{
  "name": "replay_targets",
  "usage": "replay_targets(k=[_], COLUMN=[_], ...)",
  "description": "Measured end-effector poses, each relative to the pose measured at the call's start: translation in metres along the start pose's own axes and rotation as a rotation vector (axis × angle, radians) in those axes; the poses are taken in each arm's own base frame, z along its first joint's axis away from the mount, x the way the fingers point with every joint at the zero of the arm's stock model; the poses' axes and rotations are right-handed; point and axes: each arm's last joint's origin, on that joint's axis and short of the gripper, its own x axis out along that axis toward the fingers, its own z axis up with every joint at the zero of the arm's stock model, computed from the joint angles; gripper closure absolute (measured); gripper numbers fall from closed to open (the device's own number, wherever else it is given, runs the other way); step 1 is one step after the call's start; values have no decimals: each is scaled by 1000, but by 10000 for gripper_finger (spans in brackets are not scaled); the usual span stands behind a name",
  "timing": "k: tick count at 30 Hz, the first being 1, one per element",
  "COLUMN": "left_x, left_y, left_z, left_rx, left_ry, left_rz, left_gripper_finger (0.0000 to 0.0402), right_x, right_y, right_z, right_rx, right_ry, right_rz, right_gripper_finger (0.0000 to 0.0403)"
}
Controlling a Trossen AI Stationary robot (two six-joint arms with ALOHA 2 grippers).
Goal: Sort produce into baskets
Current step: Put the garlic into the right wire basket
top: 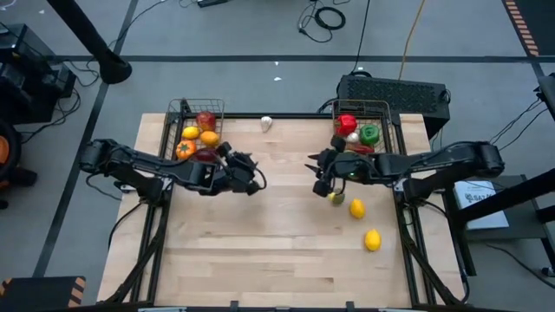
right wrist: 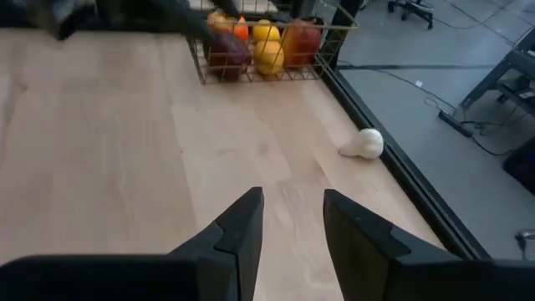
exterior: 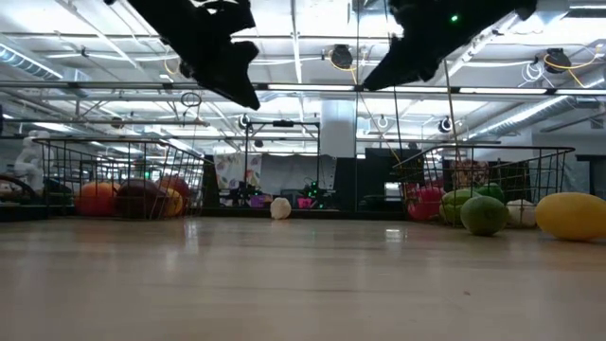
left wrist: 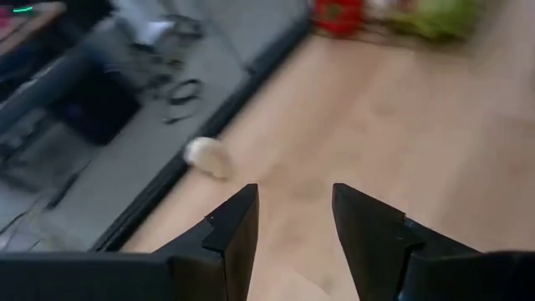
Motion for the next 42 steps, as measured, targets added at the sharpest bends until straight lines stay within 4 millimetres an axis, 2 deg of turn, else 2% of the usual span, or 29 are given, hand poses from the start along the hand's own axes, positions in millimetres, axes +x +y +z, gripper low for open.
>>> replay_targets(k=[3,6,11,15,18,29,35,42], left_x=[10,27,63,90,107,169,186,193], left_y=[4,12,26,38,41,49,55,63], left_z=[6,12,15,10,16,31,24,23], left_rx=[-128,-227,-330,-416,-465,-576,-620,-621], left_ry=[-52,-85,-81,-66,-70,-12,143,162], left_rz=[84,134,84,131,139,248,210,195], left_gripper_finger=[240,240,240,240,240,247,267,262], right_x=[8,6,-18,-43,-52,-56,-58,-62], right_y=[2,3,4,2,4,7,5,8], right_z=[4,20,54,73,73,69,63,57], right_rx=[-19,-7,42,68,38,-24,13,57], right_ry=[17,14,83,134,132,156,215,263], right_rz=[-5,-1,19,16,-25,-56,-71,-77], right_gripper_finger=[284,284,284,284,284,284,284,284])
